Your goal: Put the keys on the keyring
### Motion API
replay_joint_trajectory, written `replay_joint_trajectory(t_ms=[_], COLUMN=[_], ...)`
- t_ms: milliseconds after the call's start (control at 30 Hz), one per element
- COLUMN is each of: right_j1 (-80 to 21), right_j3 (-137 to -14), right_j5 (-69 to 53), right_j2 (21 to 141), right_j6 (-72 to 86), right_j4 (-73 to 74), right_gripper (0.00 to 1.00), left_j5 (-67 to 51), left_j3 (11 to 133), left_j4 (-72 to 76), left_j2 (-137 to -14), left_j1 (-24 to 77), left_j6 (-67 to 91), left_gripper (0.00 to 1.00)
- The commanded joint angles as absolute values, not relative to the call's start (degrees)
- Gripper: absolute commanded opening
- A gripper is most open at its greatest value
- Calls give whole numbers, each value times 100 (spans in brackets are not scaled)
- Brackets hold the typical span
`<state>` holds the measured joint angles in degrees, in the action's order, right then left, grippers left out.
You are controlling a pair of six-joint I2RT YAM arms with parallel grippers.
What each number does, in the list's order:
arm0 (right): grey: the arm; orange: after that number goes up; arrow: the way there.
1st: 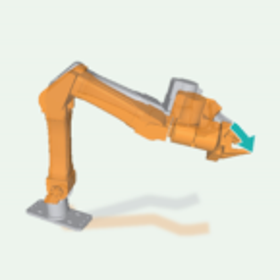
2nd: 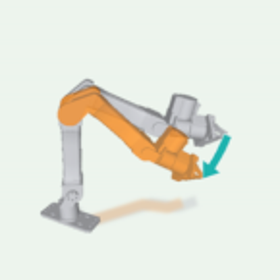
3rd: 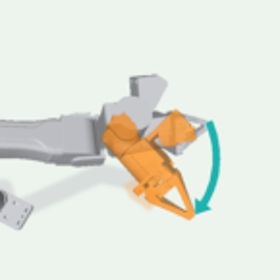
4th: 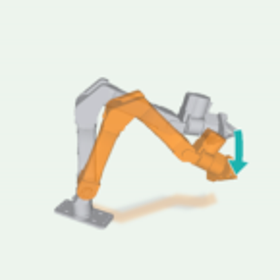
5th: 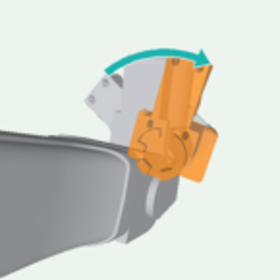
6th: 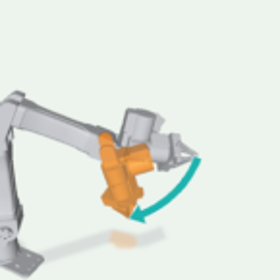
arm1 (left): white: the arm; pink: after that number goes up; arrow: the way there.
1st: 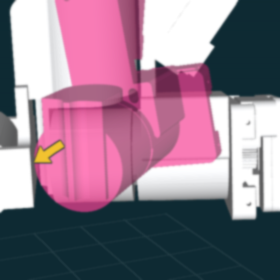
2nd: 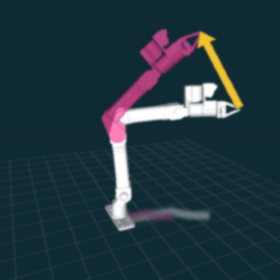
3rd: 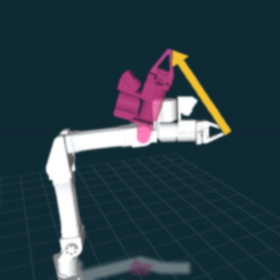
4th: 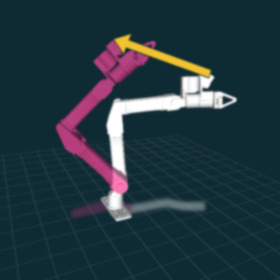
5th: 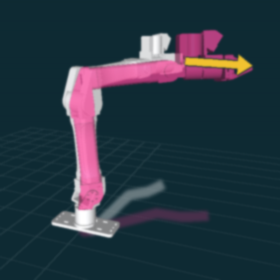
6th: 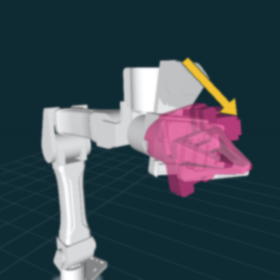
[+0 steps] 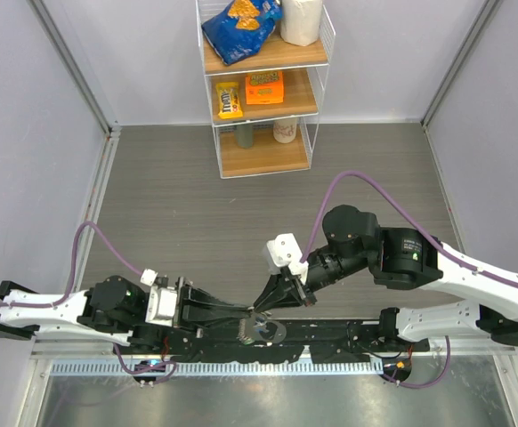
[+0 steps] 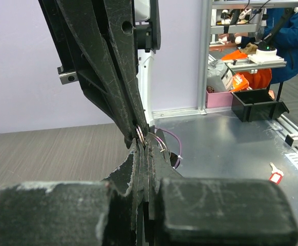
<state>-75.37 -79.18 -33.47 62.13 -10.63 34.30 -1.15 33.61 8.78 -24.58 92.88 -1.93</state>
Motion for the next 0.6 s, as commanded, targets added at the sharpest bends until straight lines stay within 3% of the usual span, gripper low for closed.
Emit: replay_joint_trajectory(t_ms=[0, 167, 300, 567], right_j1=[-7638, -7646, -7638, -7655], right_j3=[-8015, -8104, -8104, -8191], right_j5=[-3164, -2883, -2760, -2373], right_j2=[6196, 6258, 6275, 6346], right_j6=[-1055, -949, -818, -545], right_j4=[3498, 3709, 3762, 3823], right_gripper=[5, 5, 6, 5], left_j5=[-44, -97, -53, 703], left_j3=[3612, 3946, 4157, 4710], left_j4=[1153, 476, 19, -965], left_j2=[-2434, -2452, -2470, -2952], left_j1=[9281, 9281, 9281, 9281], left_j6=[-106, 237, 430, 676], left_gripper=[4, 33, 46, 49])
